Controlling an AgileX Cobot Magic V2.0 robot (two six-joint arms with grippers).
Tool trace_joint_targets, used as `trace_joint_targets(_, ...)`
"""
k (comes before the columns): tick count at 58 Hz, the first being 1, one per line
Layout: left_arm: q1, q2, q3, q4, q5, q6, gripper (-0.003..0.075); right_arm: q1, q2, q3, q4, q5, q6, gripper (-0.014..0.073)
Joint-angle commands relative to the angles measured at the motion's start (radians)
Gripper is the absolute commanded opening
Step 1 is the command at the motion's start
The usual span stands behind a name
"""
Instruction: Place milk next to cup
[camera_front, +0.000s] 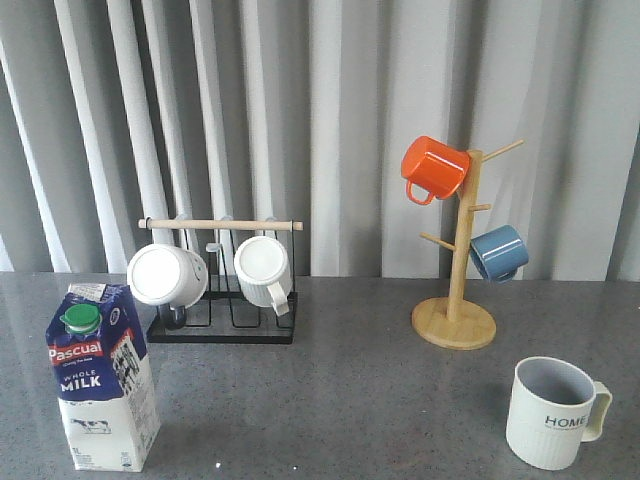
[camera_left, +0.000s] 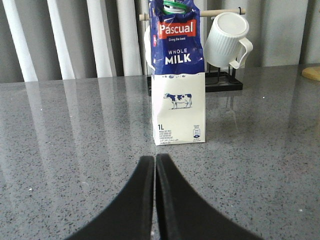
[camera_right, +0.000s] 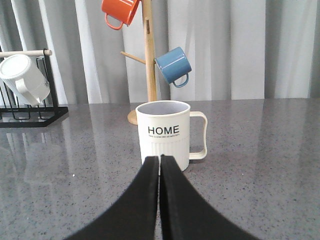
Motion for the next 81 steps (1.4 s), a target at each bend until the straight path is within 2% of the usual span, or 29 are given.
trace_joint_targets(1, -0.002, -0.011, -0.021, -0.007, -0.158, -0.019, -0.0006, -0.001, -0.013, -0.001, 0.010, -0.168, 0.002, -0.0006)
trace_joint_targets(6, -0.002, -0.011, -0.036, -0.026, -0.300, -0.066, -0.0006, -0.001, -0.013, -0.057, 0.010, -0.309, -0.015, -0.0006)
trace_joint_targets(10, -0.002, -0.009, -0.100, -0.013, -0.395, -0.058, -0.0006, -0.001, 0.004, -0.147, -0.010, -0.392, -0.097, -0.0006)
trace_joint_targets(18, -0.002, 0.098, -0.311, -0.011, -0.348, 0.106, -0.0006, 0.000, 0.148, -0.359, 0.072, -0.392, -0.219, -0.0006)
trace_joint_targets(22, -0.001, 0.229, -0.438, -0.011, -0.263, 0.167, -0.0006, 0.000, 0.276, -0.465, 0.135, -0.356, -0.270, -0.0006)
trace_joint_targets(28, -0.004, 0.440, -0.577, -0.012, -0.169, 0.165, -0.0006, 0.000, 0.462, -0.609, 0.214, -0.215, -0.380, -0.0006)
trace_joint_targets(32, -0.009, 0.556, -0.625, -0.018, -0.143, 0.162, -0.0006, 0.000, 0.558, -0.652, 0.232, -0.127, -0.429, -0.0006)
trace_joint_targets(38, -0.033, 0.667, -0.641, -0.018, -0.182, 0.127, -0.0006, 0.001, 0.645, -0.652, 0.230, -0.093, -0.461, -0.0006)
trace_joint_targets(49, -0.043, 0.786, -0.641, -0.018, -0.202, 0.041, -0.0006, 0.001, 0.740, -0.652, 0.242, 0.003, -0.420, -0.0006)
trace_joint_targets(59, -0.043, 0.842, -0.641, -0.018, -0.204, -0.035, 0.0013, 0.001, 0.786, -0.654, 0.241, 0.019, -0.370, 0.0027)
trace_joint_targets(64, -0.043, 0.847, -0.642, -0.018, -0.205, -0.035, 0.0059, 0.001, 0.790, -0.672, 0.240, 0.064, -0.370, 0.0106)
trace_joint_targets(67, -0.043, 0.847, -0.642, -0.019, -0.191, -0.040, 0.0114, 0.001, 0.797, -0.699, 0.235, 0.136, -0.370, 0.0184)
trace_joint_targets(73, -0.043, 0.858, -0.655, -0.018, -0.150, -0.038, 0.0278, 0.001, 0.837, -0.772, 0.220, 0.242, -0.370, 0.0387)
trace_joint_targets(78, -0.043, 0.873, -0.664, -0.018, -0.158, -0.033, 0.0431, 0.001, 0.854, -0.798, 0.219, 0.249, -0.371, 0.0568)
trace_joint_targets(81, -0.043, 0.877, -0.664, -0.018, -0.181, -0.033, 0.0505, 0.001, 0.854, -0.798, 0.219, 0.236, -0.371, 0.0641)
